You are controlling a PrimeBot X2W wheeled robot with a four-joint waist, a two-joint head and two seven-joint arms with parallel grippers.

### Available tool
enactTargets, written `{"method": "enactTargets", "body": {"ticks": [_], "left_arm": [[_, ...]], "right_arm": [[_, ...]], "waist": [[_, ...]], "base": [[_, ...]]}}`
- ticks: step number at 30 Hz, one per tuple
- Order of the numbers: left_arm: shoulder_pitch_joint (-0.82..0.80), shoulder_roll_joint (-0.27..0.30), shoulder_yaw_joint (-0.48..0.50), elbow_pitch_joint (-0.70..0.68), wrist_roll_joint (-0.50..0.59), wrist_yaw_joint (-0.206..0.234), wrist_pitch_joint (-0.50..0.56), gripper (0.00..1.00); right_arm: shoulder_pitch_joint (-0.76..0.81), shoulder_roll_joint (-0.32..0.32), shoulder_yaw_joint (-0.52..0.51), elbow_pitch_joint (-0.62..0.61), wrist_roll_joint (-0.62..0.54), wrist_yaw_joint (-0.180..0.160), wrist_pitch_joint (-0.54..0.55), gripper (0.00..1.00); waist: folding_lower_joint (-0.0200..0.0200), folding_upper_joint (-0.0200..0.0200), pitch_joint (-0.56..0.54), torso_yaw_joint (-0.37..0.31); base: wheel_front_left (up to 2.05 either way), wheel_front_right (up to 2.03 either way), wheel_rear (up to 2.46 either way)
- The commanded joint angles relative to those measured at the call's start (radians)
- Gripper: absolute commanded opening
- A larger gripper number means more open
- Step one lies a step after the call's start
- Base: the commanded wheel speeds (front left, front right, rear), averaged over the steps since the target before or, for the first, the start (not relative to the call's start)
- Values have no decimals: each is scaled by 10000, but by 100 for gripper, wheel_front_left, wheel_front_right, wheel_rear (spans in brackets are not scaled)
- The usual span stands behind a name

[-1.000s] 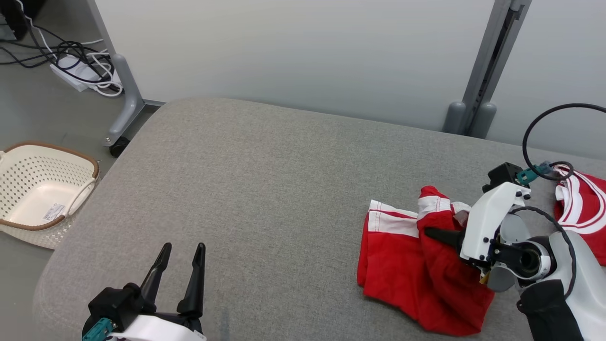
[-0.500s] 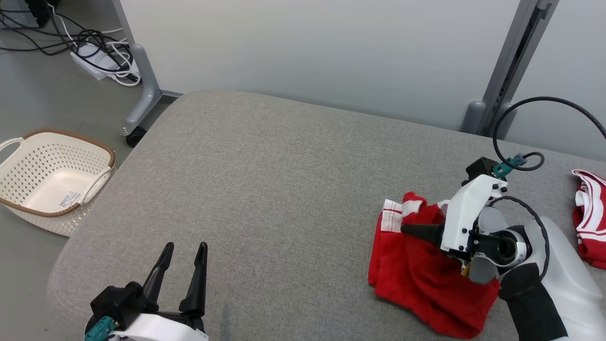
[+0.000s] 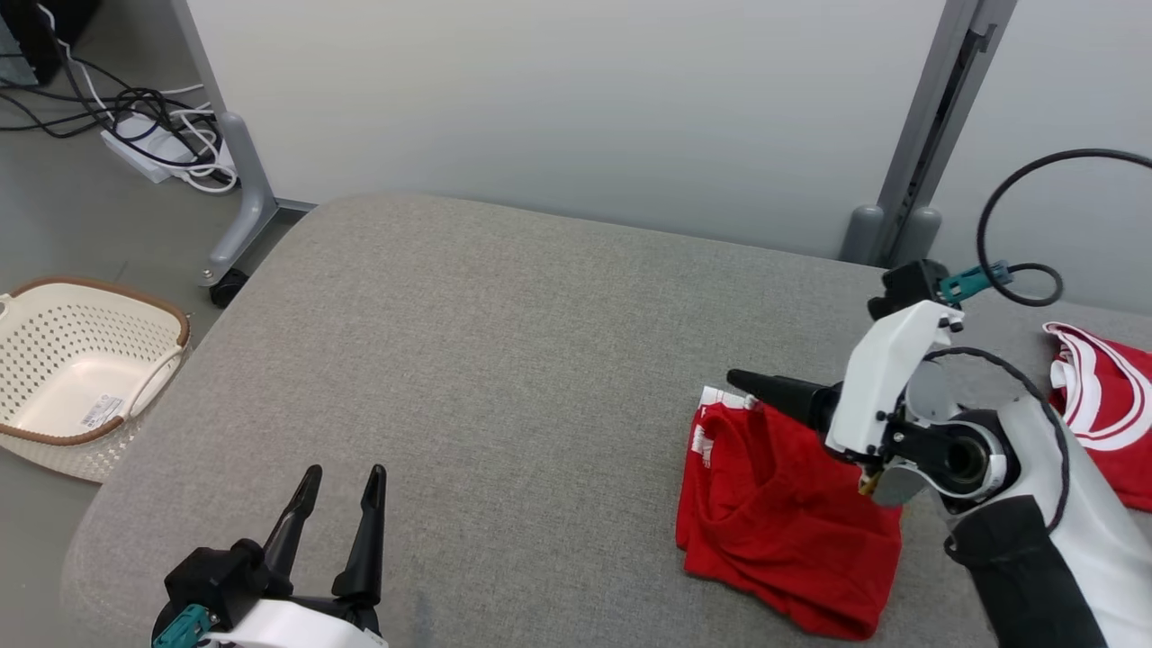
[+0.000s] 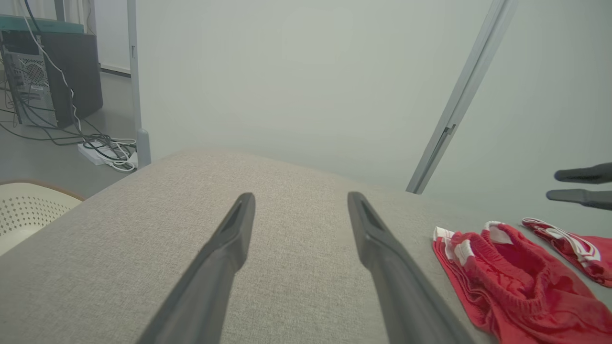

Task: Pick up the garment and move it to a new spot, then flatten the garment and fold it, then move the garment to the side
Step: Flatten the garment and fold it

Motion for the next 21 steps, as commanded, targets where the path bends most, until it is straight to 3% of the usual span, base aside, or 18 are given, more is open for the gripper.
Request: {"method": "enactTargets", "body": {"ticks": [1, 12, 21], "left_arm": [[-36, 64, 27, -42, 41, -22, -40, 100], [62, 73, 68, -207, 60, -22, -40, 100], [120, 119, 59, -285, 67, -22, -40, 100]], "right_arm": [[160, -176, 10, -135, 92, 4, -165, 100], [1428, -1873, 226, -1505, -214, 6, -2535, 100], [2790, -2007, -214, -1578, -411, 6, -3460, 100]], "waist": [[0, 0, -11, -62], [0, 0, -36, -580], [0, 0, 21, -850]], "base": [[0, 0, 0], [0, 0, 0], [0, 0, 0]]}}
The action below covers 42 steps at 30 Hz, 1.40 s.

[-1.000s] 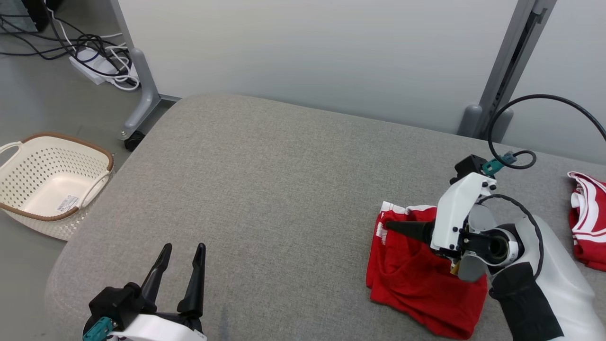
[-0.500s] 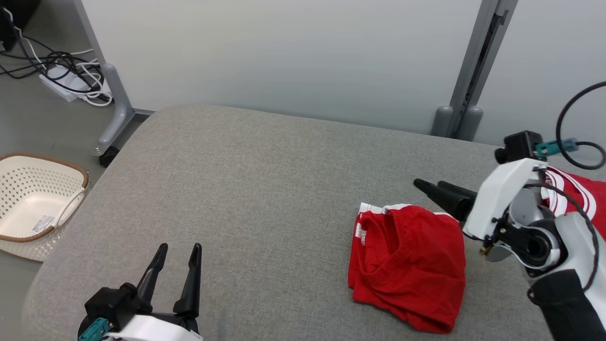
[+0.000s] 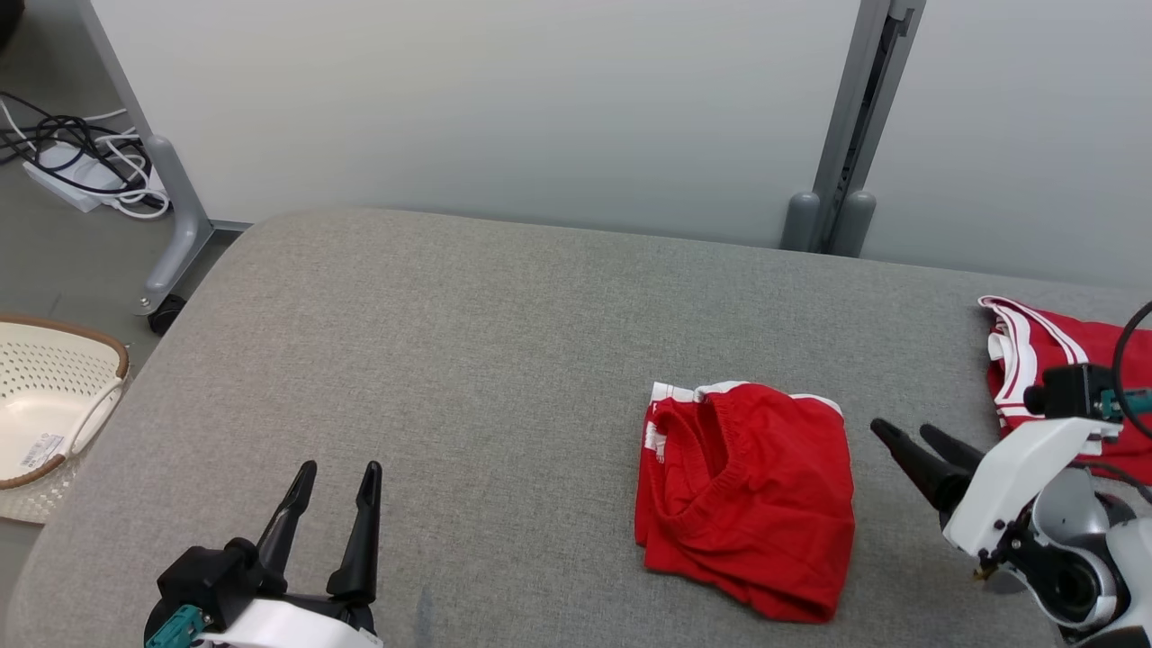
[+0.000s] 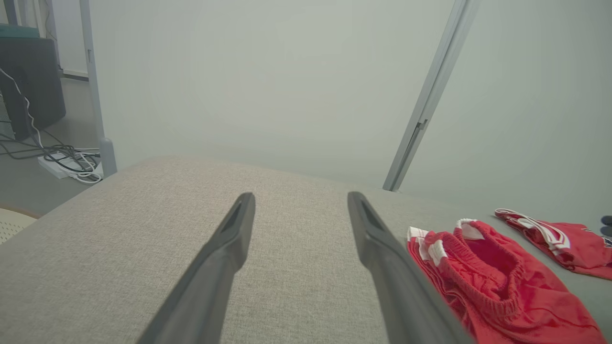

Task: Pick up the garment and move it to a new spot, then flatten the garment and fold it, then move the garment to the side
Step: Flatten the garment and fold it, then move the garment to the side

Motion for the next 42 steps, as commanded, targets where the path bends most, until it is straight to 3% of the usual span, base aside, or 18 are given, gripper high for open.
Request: {"method": "enactTargets", "body": {"ticks": [1, 12, 21, 34, 37, 38, 39, 42], "left_arm": [[54, 69, 28, -50, 7, -22, -40, 100], [-263, 211, -167, -4, -77, -22, -40, 100], [-424, 265, -249, 128, -193, -22, -40, 100], [-525, 272, -175, 133, -245, -22, -40, 100], [-545, 286, -152, 120, -261, -22, -40, 100], [-555, 283, -148, 124, -253, -22, -40, 100], [-565, 279, -146, 130, -247, -22, -40, 100], [-570, 277, -135, 150, -251, -22, -40, 100]], "right_arm": [[337, 63, -84, 81, 98, 8, 58, 100], [-149, 629, -609, 1842, 12, 8, 1836, 100], [-953, 1051, -1155, 2985, -455, 8, 2281, 100], [-1174, 1498, -1041, 3494, -405, 8, 2276, 100], [-1303, 1579, -953, 3579, -373, 8, 2188, 0], [-1327, 1578, -920, 3603, -347, 8, 2162, 5], [-1343, 1573, -889, 3626, -322, 8, 2139, 0], [-1406, 1548, -775, 3580, -211, 8, 2088, 0]], "waist": [[0, -1, 44, -41], [0, -1, 384, -41], [0, -1, 583, 488], [0, -1, 879, 823], [0, -1, 909, 812], [0, -1, 918, 807], [0, -1, 921, 803], [0, -1, 911, 778]], "base": [[0, 0, 0], [0, 0, 0], [0, 0, 0], [0, 0, 0], [0, 0, 0], [0, 0, 0], [0, 0, 0], [0, 0, 0]]}}
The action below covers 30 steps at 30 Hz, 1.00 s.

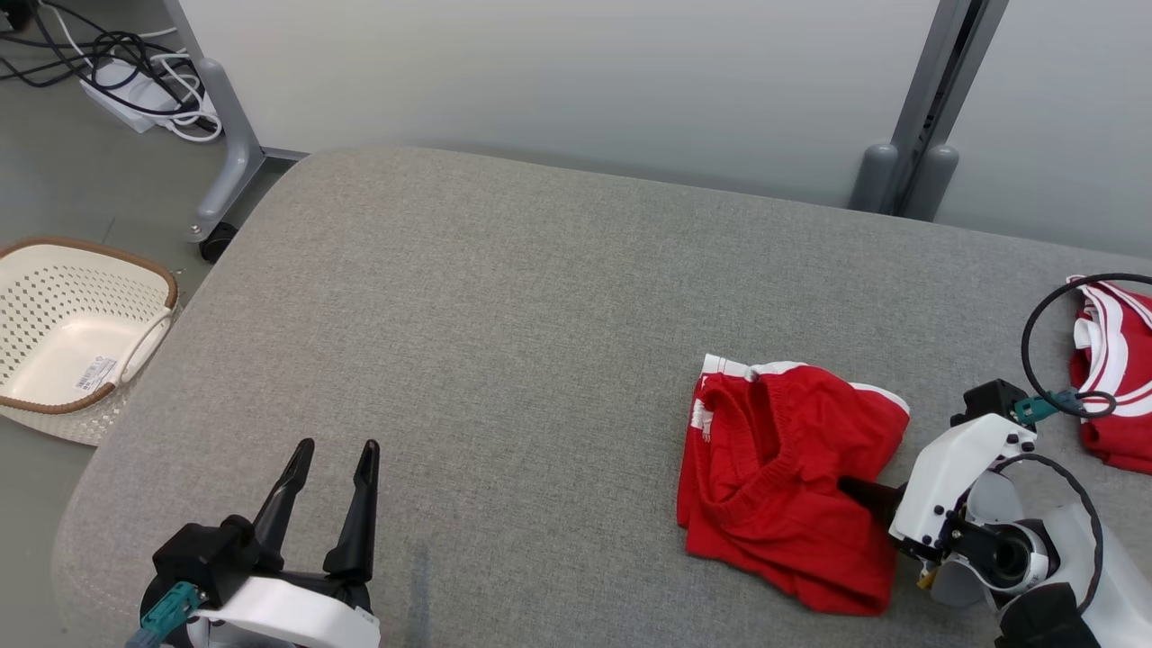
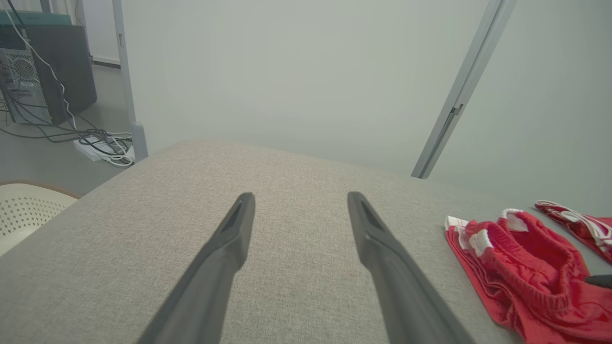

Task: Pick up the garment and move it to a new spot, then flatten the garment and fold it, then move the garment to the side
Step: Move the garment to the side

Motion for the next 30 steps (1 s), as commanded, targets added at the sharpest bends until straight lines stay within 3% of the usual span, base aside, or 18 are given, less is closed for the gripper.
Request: {"method": "enactTargets", "body": {"ticks": [1, 15, 23, 30], "left_arm": [[-140, 52, 44, 27, -87, -22, -40, 100], [107, 69, -22, -54, 71, -22, -39, 100], [-114, 32, -488, -70, 273, -22, -40, 100], [-370, 63, -869, -91, 145, -21, -39, 100]], "right_arm": [[-104, -79, 49, -57, 95, 8, -99, 0], [144, -734, 879, -1151, 609, 8, -738, 0], [-230, -1213, 2093, -1638, 949, 8, -829, 0], [-1487, -1500, 3470, -1282, 719, 8, -1056, 0]], "waist": [[0, 0, -15, -22], [0, 0, -477, -606], [0, 0, -696, -1703], [0, 0, -469, -2612]], "base": [[0, 0, 0], [0, 0, 0], [0, 0, 0], [0, 0, 0]]}}
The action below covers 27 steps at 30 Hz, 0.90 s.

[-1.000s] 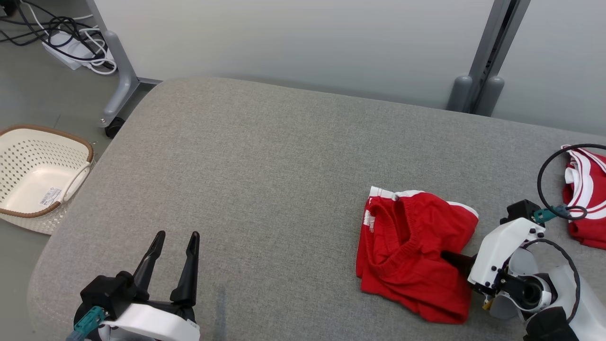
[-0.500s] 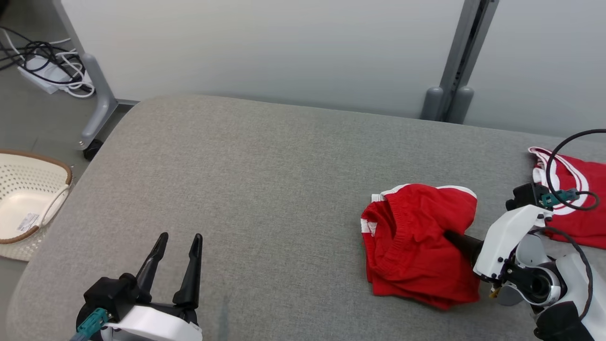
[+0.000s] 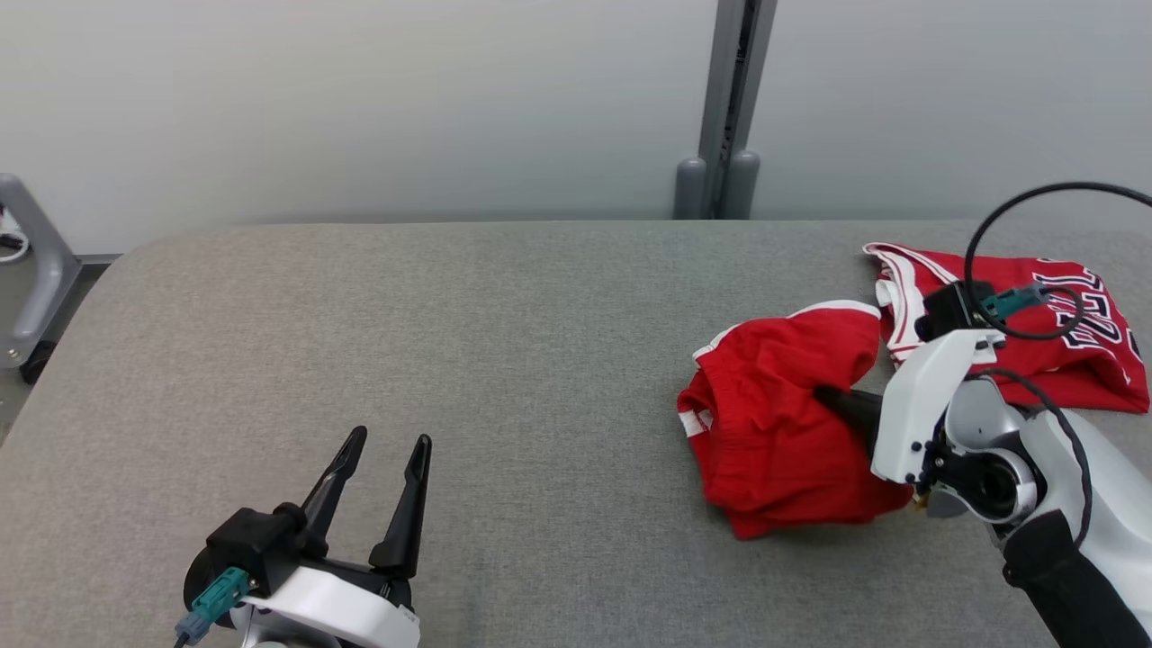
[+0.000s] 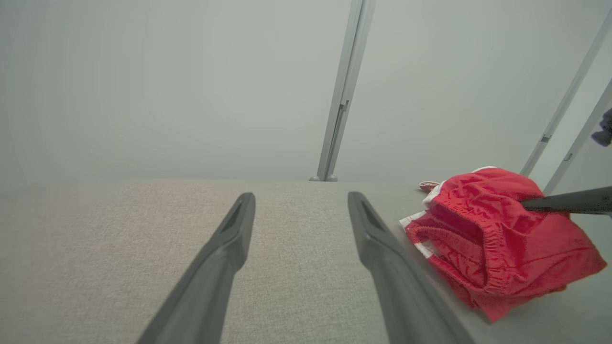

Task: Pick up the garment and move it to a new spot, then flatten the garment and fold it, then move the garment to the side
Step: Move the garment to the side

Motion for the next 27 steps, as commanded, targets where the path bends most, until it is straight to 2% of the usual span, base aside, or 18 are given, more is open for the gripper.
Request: {"method": "enactTargets", "body": {"ticks": [1, 10, 19, 27], "left_arm": [[-190, 92, -85, -42, -64, -22, -39, 100], [-978, 378, -577, -328, -223, -22, -41, 100], [-1701, 655, -760, -465, -351, -22, -39, 100], [-1874, 805, -644, -542, -363, -22, -41, 100]], "right_arm": [[-421, -57, 290, 79, 51, 8, -119, 0], [-2768, -676, 2050, 75, 216, 8, -941, 0], [-4814, -1869, 3444, 517, 755, 6, -1296, 0], [-5706, -3044, 4302, 640, 964, 5, -1404, 0]], "waist": [[0, -1, 237, -397], [0, -1, 1590, -971], [0, -1, 3062, -888], [0, -1, 3589, -1017]], "base": [[0, 0, 0], [0, 0, 0], [0, 0, 0], [0, 0, 0]]}}
